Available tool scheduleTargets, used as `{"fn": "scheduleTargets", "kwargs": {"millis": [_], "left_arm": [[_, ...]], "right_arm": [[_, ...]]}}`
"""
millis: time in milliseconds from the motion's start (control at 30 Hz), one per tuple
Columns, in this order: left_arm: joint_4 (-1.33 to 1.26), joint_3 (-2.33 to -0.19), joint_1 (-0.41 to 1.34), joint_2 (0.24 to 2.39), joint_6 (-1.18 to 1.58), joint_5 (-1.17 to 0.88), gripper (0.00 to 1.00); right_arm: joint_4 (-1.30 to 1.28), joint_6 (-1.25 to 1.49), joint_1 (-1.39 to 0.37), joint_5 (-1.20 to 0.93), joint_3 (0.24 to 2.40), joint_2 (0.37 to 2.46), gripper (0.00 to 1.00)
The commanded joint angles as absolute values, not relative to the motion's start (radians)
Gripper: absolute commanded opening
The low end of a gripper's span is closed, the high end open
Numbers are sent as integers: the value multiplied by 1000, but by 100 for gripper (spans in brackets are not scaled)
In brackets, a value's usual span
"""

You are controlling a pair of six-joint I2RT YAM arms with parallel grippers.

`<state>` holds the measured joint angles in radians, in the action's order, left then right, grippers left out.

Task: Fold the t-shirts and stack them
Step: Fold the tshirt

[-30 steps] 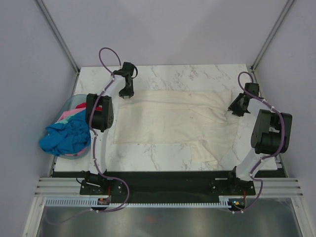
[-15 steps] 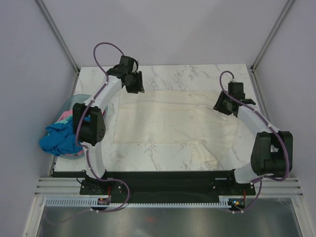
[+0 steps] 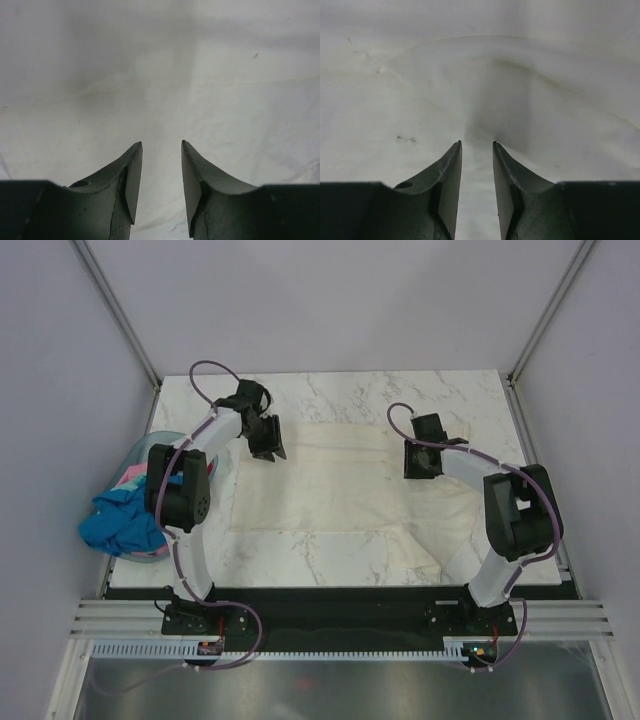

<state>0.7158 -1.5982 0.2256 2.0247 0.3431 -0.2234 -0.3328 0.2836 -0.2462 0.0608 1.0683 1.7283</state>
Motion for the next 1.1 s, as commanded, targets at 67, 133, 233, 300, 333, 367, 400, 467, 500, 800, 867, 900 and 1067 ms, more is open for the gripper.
{"fn": "scheduleTargets", "kwargs": {"millis": [67,133,233,300,333,367,400,467,500,800,867,900,1067], "left_arm": [[701,-1577,239,1901,348,-253,46],[706,-1583,233,1917,348,-241,46],[703,-1583,230,1947,362,-285,45],[703,-1586,232,1954,367,-285,45],[703,-1586,230,1954,365,-282,45],[703,-1586,230,1954,364,-278,45],[703,-1588,230,1954,362,-270,45],[701,-1589,230,1957,364,-267,45],[704,-1595,230,1963,365,-262,45],[690,-1719,230,2104,380,-230,45],[692,-1759,230,2143,368,-206,45],[692,-1770,229,2152,368,-189,45],[690,-1821,229,2201,377,-163,45]], "right_arm": [[-341,167,-244,156,1132,1761,41],[-331,160,-242,169,1132,1772,41],[-322,143,-244,181,1140,1790,41],[-321,138,-242,193,1144,1793,40],[-319,138,-244,198,1146,1792,40],[-318,138,-242,195,1144,1789,40],[-318,135,-242,198,1147,1787,40],[-318,137,-244,202,1150,1787,39],[-318,135,-244,209,1150,1789,39],[-318,117,-244,212,1173,1844,39],[-318,112,-244,213,1186,1856,38],[-319,110,-244,212,1196,1861,37],[-344,106,-244,222,1229,1879,14]]}}
